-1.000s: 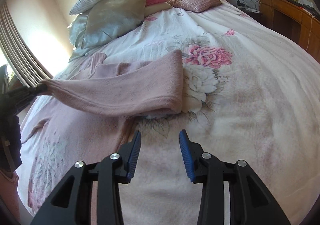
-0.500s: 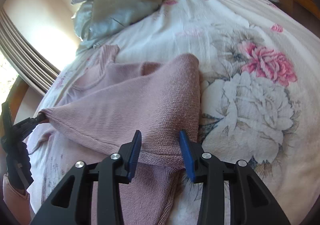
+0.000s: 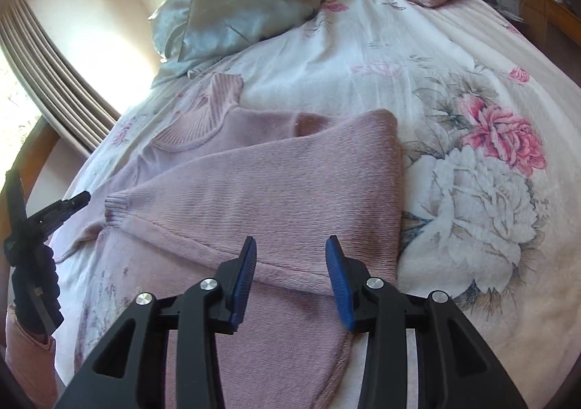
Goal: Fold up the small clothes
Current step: 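Grasp the other sleeve cuff with the left gripper and fold it across the body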
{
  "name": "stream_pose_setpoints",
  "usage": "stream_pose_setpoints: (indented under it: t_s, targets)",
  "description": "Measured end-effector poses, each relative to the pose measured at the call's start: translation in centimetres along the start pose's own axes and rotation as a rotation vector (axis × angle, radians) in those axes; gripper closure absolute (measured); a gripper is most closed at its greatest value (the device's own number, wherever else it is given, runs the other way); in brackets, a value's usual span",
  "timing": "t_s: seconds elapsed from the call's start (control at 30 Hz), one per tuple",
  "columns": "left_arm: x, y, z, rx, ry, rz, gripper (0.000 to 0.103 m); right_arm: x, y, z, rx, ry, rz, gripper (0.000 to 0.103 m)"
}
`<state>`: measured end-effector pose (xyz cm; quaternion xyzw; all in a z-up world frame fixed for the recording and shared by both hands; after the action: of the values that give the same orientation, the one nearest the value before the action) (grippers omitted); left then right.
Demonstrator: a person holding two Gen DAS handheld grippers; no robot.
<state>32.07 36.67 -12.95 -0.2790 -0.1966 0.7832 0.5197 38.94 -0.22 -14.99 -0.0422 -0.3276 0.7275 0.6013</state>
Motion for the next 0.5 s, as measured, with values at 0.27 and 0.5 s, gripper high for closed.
stream_pose_setpoints:
  t_s: [0.27,0.5]
  targets:
    - [1.4,3.7,-7.8,0.196,-0.016,0.053,0.087,-0.4,2.4,-4.8,0.097,0.014,-0.04,0.062]
    - [2.7,3.9,-5.5,0.153,0.017,0.047,0.09,-0.1,2.1,-4.5,0.099,0.032,-0.039,0.06]
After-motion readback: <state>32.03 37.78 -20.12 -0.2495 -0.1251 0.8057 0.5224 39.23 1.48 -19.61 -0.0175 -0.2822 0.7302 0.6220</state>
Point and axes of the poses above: each gripper's, at about its wrist camera, not at the fingertips, and z roughly against the way its jaws point, x to its left, y to its underside, the point moved 6 cm from there along -z, roughly the way its jaws point, and after that the axes turned 2 degrees about -x, right-handed, at the moved point
